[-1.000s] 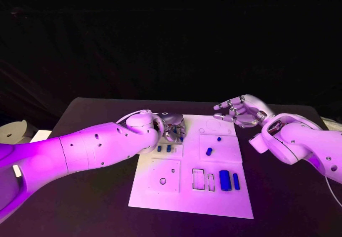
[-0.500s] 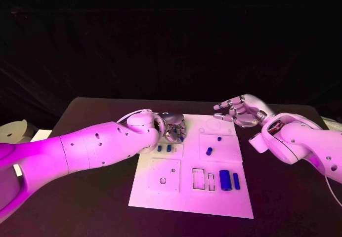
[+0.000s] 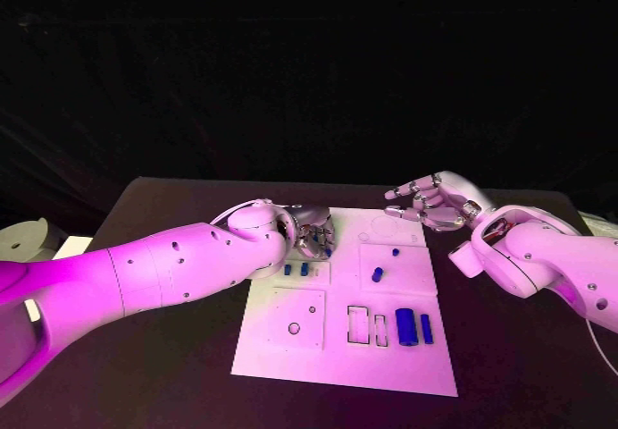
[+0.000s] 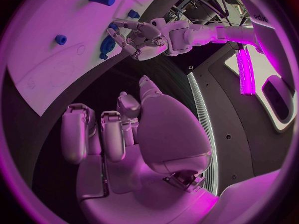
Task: Assemble the parts on the task board
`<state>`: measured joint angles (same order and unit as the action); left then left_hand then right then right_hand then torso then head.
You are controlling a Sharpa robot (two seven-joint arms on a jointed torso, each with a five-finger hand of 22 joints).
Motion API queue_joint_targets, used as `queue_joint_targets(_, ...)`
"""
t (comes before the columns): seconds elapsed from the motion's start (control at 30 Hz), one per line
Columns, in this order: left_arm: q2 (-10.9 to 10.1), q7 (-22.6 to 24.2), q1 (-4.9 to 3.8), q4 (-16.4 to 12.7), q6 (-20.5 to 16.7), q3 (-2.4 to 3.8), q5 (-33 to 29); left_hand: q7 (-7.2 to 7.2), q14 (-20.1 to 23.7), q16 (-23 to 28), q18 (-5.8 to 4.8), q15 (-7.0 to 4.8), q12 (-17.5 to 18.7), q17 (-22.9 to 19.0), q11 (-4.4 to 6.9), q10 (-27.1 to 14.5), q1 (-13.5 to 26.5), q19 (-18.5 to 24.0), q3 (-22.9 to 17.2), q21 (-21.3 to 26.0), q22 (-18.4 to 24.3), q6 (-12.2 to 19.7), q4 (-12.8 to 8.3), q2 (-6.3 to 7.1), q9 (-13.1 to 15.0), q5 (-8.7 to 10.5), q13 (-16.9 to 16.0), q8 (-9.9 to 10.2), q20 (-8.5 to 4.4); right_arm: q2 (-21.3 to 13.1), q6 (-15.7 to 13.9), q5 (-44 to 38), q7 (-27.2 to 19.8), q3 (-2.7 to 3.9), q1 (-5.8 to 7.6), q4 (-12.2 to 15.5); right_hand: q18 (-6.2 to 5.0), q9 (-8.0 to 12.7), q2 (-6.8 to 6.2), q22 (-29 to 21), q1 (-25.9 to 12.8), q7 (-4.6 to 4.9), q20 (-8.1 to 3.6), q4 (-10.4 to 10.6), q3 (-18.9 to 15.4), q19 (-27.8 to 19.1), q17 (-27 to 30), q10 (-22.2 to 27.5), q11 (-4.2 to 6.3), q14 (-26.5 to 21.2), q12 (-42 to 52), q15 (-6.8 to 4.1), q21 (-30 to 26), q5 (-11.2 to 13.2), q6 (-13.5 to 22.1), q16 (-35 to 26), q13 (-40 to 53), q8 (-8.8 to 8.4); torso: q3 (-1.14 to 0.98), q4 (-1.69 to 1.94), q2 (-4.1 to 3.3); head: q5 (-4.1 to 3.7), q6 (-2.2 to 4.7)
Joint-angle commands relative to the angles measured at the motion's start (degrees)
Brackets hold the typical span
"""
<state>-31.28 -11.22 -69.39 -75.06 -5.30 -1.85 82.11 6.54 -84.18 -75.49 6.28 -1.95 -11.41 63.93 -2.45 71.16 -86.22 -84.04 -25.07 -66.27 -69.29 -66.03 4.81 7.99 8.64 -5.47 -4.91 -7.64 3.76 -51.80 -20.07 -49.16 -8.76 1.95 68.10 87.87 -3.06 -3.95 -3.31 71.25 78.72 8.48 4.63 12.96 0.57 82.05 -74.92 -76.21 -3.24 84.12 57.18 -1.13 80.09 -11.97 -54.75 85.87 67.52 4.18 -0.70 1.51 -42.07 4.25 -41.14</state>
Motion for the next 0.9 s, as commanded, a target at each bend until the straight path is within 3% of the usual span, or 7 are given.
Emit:
queue_joint_targets(0.03,-0.4,0.3,0.28,-0.6,-1.0,-0.04,-3.0,-0.06,-1.5,0.3,-1.14,-0.38,0.4,-0.2,0.07,0.5,0.6,-0.5,-0.3,-0.3,0.0,-0.4,-0.1,0.17,0.1,-0.28,0.0,0.0,-0.38,0.1,0.8,-0.1,-0.6,0.0,-0.05,0.0,-0.86,-0.1,0.49,0.0,-0.1,-0.12,0.14,0.1,-0.3,-0.2,-9.6,0.3,0.02,4.5,0.0,-0.02,-0.3,-0.4,-0.2,-0.3,0.0,0.28,0.02,0.04,0.02,-0.08,0.12)
queue_joint_targets(0.23,-1.9,0.8,0.3,-2.5,-2.9,0.51,-5.6,0.08,-1.5,0.2,-1.16,-0.31,1.0,-0.4,-0.05,0.5,0.9,-0.5,-0.6,-0.4,-0.2,-0.3,-0.5,0.34,-0.1,-0.31,0.1,0.3,-0.36,0.1,0.8,-0.1,-0.6,0.0,-0.08,-0.1,-0.84,-0.1,0.58,0.1,-0.1,-0.13,0.13,0.0,-0.3,-0.2,-9.6,0.2,0.03,4.5,0.1,-0.03,-0.3,-0.4,-0.2,-0.3,0.0,0.3,0.0,0.09,0.07,-0.14,0.28)
queue_joint_targets(0.63,-6.5,0.1,0.04,-6.9,-4.0,2.89,-11.0,0.34,-1.5,0.2,-1.16,-0.06,2.2,-0.9,-0.36,0.5,2.2,-0.4,-1.0,-0.4,-0.3,-0.1,-0.8,0.95,-0.5,-0.24,0.2,1.1,-0.19,0.3,0.9,0.1,-0.6,0.0,-0.34,-0.5,-0.84,-0.1,0.58,0.1,-0.1,-0.13,0.13,0.0,-0.3,-0.2,-9.6,0.2,0.03,4.5,0.1,-0.03,-0.3,-0.4,-0.2,-0.3,0.0,0.3,-0.02,0.16,0.03,0.07,0.55)
queue_joint_targets(0.9,-9.0,-1.0,-0.06,-7.6,-2.6,3.23,-12.1,0.34,-1.5,0.2,-1.2,-0.05,2.4,-0.9,-0.36,0.6,2.4,-0.5,-1.0,-0.6,-0.5,-0.1,-0.8,1.05,-0.5,-0.22,0.3,1.1,-0.17,0.3,0.9,0.1,-0.6,-0.01,-0.53,-0.5,-0.84,-0.1,0.58,0.1,-0.1,-0.13,0.13,0.0,-0.3,-0.2,-9.6,0.2,0.03,4.5,0.1,-0.03,-0.3,-0.4,-0.2,-0.3,0.0,0.3,0.01,0.1,-0.01,0.33,0.54)
